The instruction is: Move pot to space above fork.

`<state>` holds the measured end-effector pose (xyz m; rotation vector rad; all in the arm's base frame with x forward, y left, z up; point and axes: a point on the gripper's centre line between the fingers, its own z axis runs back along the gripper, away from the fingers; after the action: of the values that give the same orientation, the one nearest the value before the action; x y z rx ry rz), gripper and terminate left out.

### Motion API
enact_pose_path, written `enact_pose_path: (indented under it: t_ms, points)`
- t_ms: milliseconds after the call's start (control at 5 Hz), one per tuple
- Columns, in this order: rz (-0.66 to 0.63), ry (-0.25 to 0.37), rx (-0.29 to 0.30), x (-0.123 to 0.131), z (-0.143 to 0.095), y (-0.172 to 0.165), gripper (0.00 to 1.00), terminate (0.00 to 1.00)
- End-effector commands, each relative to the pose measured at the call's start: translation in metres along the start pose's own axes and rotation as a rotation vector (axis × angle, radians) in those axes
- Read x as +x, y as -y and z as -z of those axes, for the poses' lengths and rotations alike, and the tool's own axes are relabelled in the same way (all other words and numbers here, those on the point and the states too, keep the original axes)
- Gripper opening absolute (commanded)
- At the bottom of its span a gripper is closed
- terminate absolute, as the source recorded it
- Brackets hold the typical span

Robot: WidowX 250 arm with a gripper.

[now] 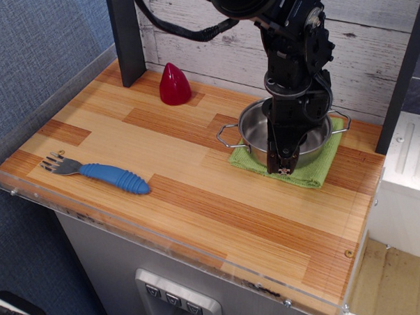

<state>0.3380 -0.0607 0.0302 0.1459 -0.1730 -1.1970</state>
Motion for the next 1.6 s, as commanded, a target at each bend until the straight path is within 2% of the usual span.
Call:
enact_pose_path:
  t_ms: [0,200,600,1000,1200,1400]
  points:
    - [-0.014,0.012,0.017,-0.007,-0.015,0.003,0.00,0.00]
    - [-0.006,0.013,-0.005,-0.009,-0.020,0.004,0.00,0.00]
    - [0.007,0.042,0.051,-0.008,-0.035,0.003,0.00,0.00]
    - [0.022,0.039,0.184,-0.022,-0.061,0.003,0.00,0.00]
    - [-0.050,-0.013,0.168,-0.044,-0.071,0.007,0.00,0.00]
    - [-0.154,-0.051,0.116,-0.072,-0.072,0.010,0.00,0.00]
